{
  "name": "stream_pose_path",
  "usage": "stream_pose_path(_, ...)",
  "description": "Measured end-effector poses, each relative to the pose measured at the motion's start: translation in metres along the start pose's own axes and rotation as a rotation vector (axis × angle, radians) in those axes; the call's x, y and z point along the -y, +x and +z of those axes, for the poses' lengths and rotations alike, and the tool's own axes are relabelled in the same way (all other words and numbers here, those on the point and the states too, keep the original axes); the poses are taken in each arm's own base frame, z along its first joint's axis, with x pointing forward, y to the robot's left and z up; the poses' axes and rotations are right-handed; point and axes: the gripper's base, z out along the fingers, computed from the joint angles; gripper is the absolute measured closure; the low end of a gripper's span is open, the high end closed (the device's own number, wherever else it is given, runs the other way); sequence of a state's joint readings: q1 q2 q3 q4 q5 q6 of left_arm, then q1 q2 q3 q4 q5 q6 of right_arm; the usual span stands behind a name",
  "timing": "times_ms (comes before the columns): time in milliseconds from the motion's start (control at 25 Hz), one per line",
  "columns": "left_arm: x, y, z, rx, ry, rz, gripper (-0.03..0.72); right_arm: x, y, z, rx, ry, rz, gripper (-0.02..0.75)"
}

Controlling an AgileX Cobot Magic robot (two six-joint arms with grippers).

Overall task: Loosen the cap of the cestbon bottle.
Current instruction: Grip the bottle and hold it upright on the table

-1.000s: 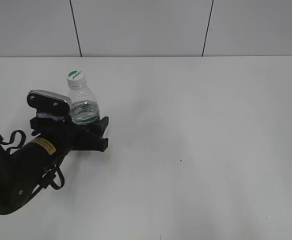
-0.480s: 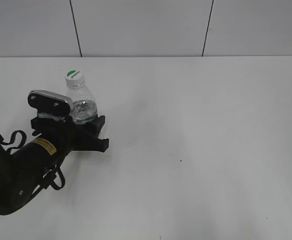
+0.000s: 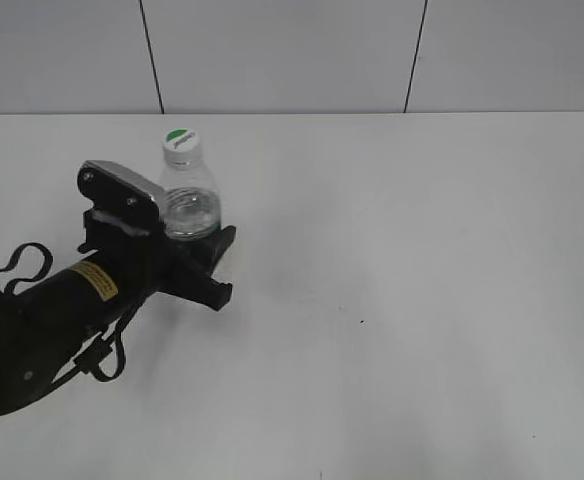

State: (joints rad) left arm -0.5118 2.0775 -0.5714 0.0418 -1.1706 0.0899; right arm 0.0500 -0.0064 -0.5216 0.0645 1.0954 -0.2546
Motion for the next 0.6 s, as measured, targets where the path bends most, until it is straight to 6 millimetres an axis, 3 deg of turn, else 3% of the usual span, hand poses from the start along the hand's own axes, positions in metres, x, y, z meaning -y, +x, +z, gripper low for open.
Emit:
stream_pose_path(160, 0.017, -0.013, -0.004, 0.056, 0.197, 0.089, 0.286, 0.0, 0.0, 0.0, 0.0, 0.0, 0.0, 0.169)
stream_pose_path(400, 0.04, -0.011, -0.012, 0.057, 0.463, 0.134, 0.286, 0.0, 0.0, 0.0, 0.0, 0.0, 0.0, 0.169)
stream_pose_path(600, 0.047, -0.01, -0.015, 0.043, 0.557, 0.131, 0.286, 0.0, 0.0, 0.0, 0.0, 0.0, 0.0, 0.169)
